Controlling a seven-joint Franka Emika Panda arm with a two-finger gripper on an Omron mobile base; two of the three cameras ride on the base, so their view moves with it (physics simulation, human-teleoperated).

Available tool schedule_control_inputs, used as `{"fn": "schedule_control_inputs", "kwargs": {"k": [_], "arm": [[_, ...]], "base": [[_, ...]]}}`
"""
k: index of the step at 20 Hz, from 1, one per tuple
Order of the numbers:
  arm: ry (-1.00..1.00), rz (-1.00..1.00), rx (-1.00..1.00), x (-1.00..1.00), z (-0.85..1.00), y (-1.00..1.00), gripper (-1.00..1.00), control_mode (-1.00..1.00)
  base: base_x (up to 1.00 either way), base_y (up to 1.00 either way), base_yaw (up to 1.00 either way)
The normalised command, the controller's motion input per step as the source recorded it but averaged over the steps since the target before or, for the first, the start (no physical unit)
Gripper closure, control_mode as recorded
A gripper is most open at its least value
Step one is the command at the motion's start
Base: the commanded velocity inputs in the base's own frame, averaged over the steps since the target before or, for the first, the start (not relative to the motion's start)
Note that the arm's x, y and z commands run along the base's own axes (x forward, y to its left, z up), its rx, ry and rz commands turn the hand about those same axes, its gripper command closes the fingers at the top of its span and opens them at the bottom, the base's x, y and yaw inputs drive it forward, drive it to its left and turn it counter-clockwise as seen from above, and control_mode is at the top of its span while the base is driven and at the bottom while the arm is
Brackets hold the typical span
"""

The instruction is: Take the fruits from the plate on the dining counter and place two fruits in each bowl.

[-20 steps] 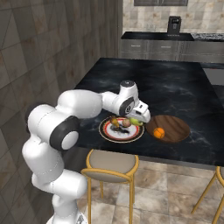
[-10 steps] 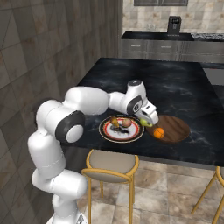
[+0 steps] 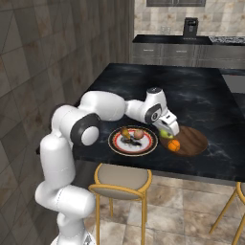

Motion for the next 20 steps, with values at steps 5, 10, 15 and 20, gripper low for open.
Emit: {"fn": "schedule_control_inputs", "kwargs": {"k": [5,10,15,20], "arm": [[0.07,-0.01,0.01,0.09,-0.35,-0.26,1.0,-1.0],[0.04,0.0,0.0,0.13,-0.26,-0.17,1.0,-1.0],[0.02,0.0,0.0,0.04,-0.26,-0.05,-1.0,-1.0],[0.0,0.0,0.0,0.0,0.0,0.0,-1.0,-1.0]], "base": [[0.0,0.0,0.0],[0.0,0.0,0.0],[0.0,0.0,0.0],[0.0,0.0,0.0]]}}
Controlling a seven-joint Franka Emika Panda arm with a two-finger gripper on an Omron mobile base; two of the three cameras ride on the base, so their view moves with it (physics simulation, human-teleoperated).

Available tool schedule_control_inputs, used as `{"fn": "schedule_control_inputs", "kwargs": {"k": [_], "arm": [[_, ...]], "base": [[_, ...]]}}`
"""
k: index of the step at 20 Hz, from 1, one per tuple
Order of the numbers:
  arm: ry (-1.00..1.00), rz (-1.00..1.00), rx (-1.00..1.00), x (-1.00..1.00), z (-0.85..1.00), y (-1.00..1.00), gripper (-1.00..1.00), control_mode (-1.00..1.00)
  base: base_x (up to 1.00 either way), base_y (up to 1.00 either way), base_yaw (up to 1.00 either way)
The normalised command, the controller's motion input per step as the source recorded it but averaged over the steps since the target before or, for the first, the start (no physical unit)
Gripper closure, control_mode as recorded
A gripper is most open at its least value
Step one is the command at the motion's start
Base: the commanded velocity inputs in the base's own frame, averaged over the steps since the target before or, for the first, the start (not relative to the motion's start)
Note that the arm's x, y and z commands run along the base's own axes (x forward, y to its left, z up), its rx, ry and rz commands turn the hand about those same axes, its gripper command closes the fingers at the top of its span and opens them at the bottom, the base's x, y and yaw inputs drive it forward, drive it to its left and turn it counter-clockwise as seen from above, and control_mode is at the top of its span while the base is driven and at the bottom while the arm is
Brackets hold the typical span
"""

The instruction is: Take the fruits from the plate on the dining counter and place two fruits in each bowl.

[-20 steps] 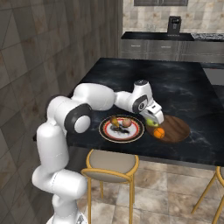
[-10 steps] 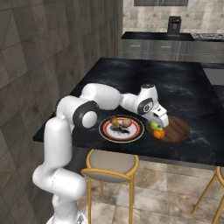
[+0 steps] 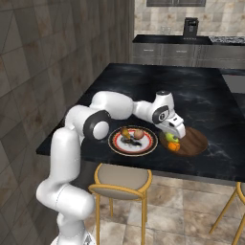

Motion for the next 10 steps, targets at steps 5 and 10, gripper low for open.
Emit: {"fn": "schedule_control_inputs", "kwargs": {"k": [5,10], "arm": [[0.0,0.0,0.0,-0.03,0.01,0.02,-1.0,-1.0],[-0.01,0.0,0.0,-0.31,0.3,0.0,-1.0,-1.0]], "base": [[0.0,0.0,0.0],[0.0,0.0,0.0]]}}
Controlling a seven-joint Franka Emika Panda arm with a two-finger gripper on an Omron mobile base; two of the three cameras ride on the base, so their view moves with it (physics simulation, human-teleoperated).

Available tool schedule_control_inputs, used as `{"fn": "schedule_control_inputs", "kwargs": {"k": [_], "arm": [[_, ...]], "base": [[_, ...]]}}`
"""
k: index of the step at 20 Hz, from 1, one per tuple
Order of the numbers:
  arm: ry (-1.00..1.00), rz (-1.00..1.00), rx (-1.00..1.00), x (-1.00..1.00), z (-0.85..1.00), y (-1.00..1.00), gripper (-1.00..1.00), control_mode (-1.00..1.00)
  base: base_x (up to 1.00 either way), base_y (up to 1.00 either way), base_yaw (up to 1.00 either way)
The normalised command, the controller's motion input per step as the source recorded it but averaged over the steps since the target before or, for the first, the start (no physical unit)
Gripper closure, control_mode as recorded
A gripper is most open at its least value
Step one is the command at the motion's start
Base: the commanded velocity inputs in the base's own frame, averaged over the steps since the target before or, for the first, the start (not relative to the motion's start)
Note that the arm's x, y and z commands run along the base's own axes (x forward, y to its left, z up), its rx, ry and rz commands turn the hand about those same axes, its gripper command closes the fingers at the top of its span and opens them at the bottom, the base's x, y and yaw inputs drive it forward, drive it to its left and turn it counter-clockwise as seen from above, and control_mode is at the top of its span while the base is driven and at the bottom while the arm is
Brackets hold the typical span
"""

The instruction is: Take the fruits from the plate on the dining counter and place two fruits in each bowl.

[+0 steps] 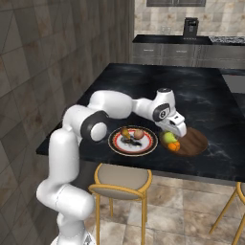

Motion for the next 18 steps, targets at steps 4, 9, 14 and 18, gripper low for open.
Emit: {"fn": "schedule_control_inputs", "kwargs": {"k": [4,9,14,18], "arm": [[-0.03,0.01,0.0,-0.42,0.59,0.2,-1.0,-1.0],[0.0,0.05,0.0,-0.33,0.45,0.55,-1.0,-1.0],[0.05,0.11,0.02,-0.28,0.18,0.8,-1.0,-1.0],[0.1,0.11,0.16,-0.36,0.01,0.73,-1.0,-1.0]], "base": [[0.0,0.0,0.0],[0.0,0.0,0.0],[0.0,0.0,0.0],[0.0,0.0,0.0]]}}
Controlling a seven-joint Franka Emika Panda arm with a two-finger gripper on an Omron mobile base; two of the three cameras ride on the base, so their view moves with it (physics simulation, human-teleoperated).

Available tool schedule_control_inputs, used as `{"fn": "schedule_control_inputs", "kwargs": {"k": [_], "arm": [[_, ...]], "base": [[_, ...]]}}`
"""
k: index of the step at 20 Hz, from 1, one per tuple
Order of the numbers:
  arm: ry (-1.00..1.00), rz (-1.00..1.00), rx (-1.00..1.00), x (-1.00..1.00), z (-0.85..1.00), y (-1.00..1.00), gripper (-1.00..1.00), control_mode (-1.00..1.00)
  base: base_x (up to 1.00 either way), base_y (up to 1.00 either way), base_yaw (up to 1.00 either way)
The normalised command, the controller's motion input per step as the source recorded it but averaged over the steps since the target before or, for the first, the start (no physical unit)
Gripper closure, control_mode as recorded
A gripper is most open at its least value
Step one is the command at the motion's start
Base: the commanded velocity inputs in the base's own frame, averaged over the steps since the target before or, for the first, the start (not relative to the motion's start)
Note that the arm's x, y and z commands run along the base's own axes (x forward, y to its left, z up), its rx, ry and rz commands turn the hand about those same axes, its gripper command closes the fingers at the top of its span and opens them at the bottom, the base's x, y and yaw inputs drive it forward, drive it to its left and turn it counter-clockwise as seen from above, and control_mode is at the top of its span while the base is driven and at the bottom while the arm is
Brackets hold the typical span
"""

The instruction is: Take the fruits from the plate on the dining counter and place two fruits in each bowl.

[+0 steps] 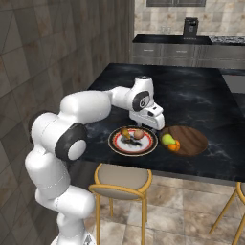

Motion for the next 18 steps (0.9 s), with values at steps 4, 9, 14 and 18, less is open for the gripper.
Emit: {"fn": "schedule_control_inputs", "kwargs": {"k": [4,9,14,18], "arm": [[0.03,0.13,0.16,-0.06,0.01,0.71,-1.0,-1.0],[0.0,0.02,0.02,0.18,0.01,0.34,-1.0,-1.0],[0.0,0.02,0.0,0.47,-0.13,0.23,-1.0,-1.0],[0.0,0.05,0.0,0.49,-0.21,0.07,-1.0,-1.0]], "base": [[0.0,0.0,0.0],[0.0,0.0,0.0],[0.0,0.0,0.0],[0.0,0.0,0.0]]}}
